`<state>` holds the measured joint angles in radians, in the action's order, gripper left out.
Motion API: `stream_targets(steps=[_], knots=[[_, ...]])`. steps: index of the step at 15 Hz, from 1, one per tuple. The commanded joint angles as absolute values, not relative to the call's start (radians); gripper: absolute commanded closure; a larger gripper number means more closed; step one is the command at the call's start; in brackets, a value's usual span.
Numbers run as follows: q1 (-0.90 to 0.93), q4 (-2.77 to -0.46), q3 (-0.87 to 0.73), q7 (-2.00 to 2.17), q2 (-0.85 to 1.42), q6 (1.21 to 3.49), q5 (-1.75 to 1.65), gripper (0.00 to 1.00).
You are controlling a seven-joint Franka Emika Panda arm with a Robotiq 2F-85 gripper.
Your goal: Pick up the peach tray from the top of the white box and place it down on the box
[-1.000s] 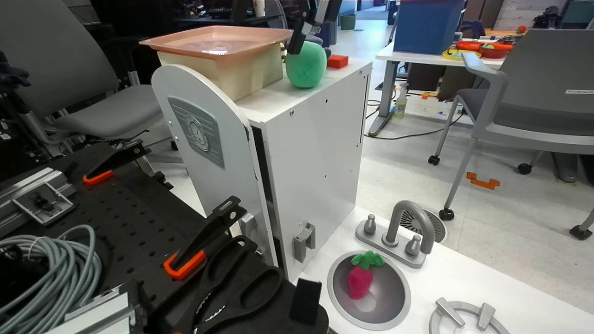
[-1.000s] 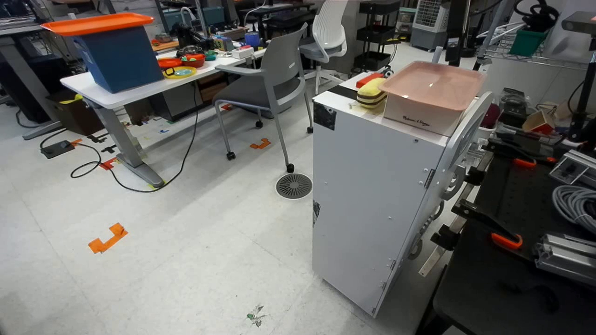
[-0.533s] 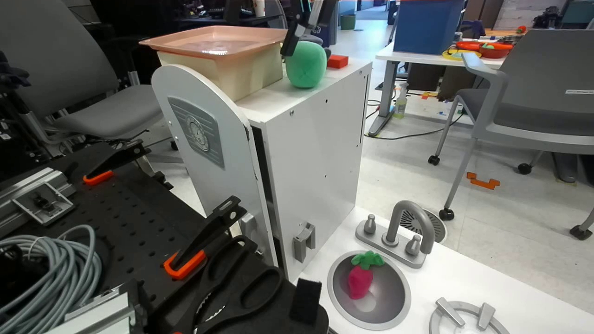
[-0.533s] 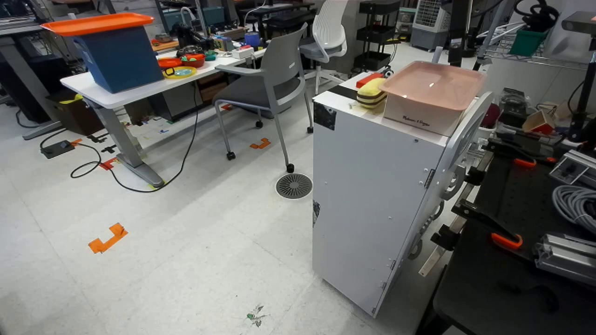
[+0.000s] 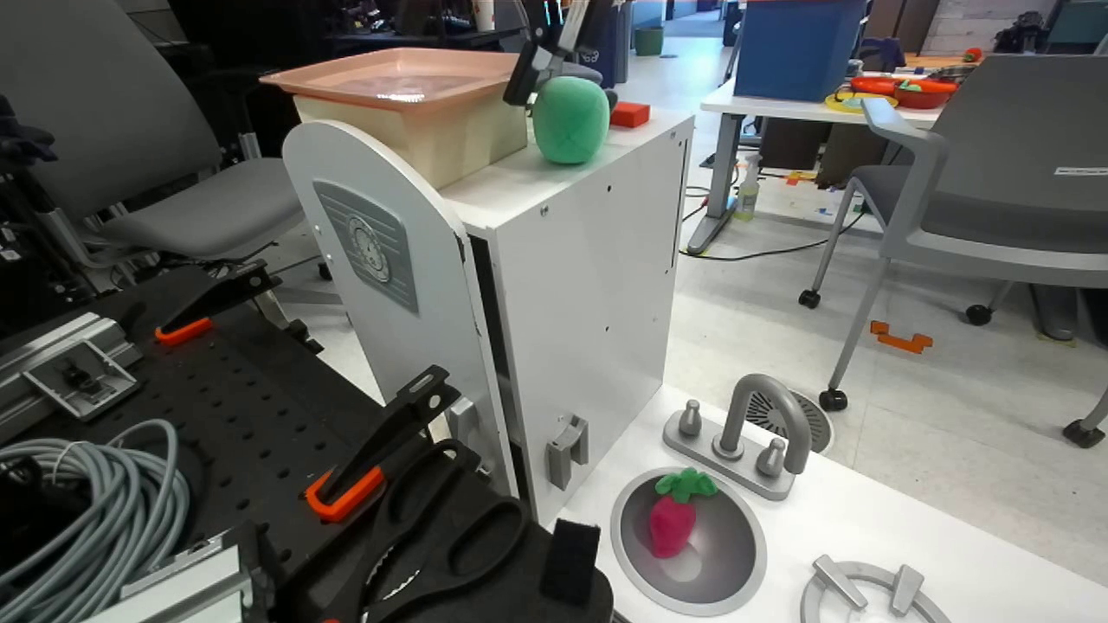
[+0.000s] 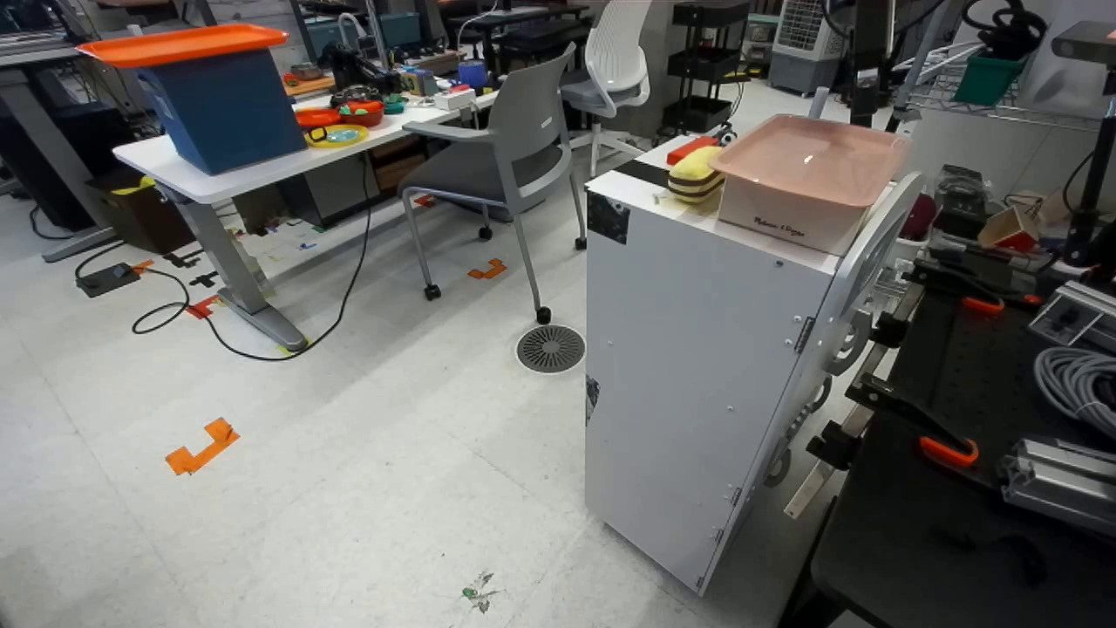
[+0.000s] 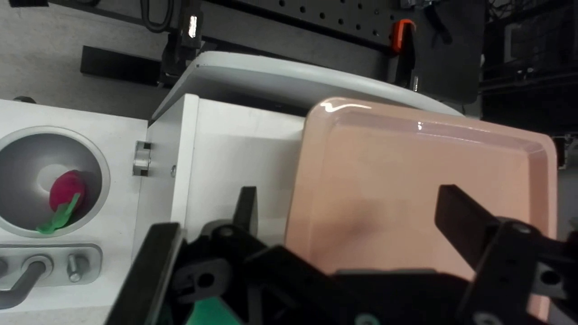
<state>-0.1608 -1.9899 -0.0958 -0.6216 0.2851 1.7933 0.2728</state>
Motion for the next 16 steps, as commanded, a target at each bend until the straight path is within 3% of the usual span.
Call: stream_targets(steps=[1, 16], knots=[[-0.191, -1.941, -0.08, -0.649, 0.315, 1.745, 0.281, 0.0], [-0.238, -1.908, -0.087, -0.764, 0.324, 1.704, 0.325, 0.0]])
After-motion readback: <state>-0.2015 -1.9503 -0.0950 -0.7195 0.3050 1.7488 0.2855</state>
